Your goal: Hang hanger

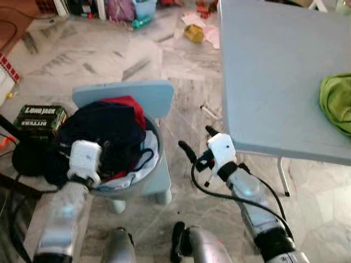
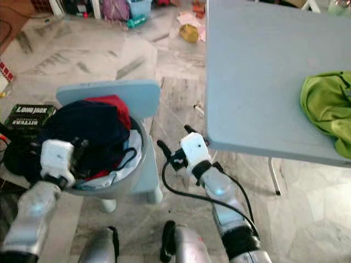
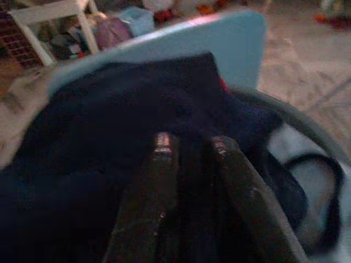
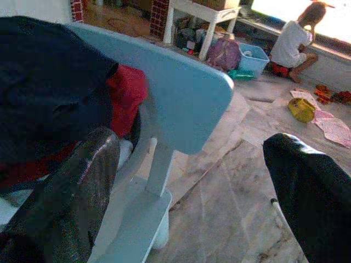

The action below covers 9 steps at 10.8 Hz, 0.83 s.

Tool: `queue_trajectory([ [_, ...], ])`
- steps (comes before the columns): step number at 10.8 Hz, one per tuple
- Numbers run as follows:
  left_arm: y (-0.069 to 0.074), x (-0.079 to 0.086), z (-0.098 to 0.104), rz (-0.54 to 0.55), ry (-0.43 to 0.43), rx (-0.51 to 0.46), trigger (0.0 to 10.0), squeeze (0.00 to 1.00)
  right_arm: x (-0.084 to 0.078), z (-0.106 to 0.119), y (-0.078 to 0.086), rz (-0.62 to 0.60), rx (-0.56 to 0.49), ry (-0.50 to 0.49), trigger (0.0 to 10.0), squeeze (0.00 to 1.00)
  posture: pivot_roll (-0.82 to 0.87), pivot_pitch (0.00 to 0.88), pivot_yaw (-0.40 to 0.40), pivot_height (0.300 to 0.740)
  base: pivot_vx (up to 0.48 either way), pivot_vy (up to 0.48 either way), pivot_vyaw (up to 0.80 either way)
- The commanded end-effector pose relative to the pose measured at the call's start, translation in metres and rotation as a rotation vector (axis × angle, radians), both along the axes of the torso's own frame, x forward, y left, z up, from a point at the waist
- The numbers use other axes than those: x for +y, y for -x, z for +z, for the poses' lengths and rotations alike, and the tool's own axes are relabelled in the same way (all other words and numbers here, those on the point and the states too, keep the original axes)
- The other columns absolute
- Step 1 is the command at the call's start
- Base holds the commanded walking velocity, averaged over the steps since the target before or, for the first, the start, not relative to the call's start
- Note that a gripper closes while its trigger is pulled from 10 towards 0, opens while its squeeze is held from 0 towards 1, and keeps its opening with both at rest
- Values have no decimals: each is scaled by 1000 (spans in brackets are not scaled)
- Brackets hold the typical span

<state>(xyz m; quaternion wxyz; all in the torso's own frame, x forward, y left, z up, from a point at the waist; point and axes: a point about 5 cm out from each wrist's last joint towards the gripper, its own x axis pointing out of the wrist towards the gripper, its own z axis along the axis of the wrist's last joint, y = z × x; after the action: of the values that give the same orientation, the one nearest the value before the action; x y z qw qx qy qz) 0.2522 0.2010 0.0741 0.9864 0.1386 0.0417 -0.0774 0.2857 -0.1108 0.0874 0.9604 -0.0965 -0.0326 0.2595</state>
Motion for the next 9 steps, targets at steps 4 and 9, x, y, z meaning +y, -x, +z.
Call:
queue_trajectory([
  [4,13,-19,-10,-23,-17,26,10000,820,-19,7,-8,-149,-11,-119,10000,0,120,177,-98,740,0,0,0],
  [9,12,-27,-9,-41,-4,32,10000,0,-37,10,-15,-264,-11,-143,10000,0,112,190,-94,740,0,158,0],
])
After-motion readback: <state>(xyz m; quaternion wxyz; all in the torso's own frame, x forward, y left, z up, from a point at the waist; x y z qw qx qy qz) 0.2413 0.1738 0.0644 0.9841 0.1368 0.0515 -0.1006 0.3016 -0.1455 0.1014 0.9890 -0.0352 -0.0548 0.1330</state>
